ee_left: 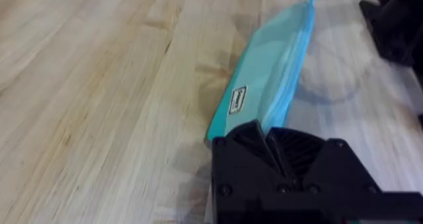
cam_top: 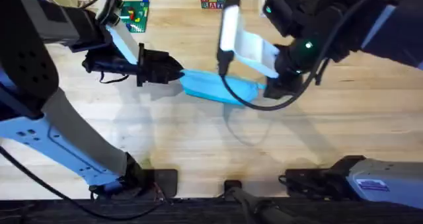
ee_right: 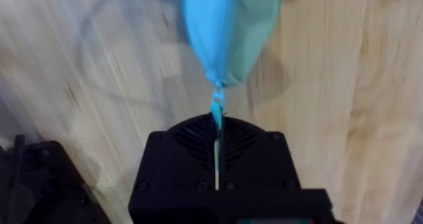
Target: Unzip the bag, pick up the pens from the table one at a time and place them inside, then zip the bag closed.
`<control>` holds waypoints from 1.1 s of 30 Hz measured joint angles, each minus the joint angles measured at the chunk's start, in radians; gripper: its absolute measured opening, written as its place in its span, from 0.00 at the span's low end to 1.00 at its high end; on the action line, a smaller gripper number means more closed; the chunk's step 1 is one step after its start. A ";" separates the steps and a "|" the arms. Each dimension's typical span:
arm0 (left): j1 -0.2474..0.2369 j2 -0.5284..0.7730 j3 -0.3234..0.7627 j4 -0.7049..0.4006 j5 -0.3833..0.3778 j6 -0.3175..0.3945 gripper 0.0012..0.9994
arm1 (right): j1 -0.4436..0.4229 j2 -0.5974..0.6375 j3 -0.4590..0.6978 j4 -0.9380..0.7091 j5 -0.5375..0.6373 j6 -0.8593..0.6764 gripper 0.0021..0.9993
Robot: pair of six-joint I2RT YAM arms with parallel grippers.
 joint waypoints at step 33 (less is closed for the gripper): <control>0.017 0.000 0.000 -0.003 -0.008 0.000 0.04 | -0.194 0.205 -0.005 0.062 -0.135 0.011 0.03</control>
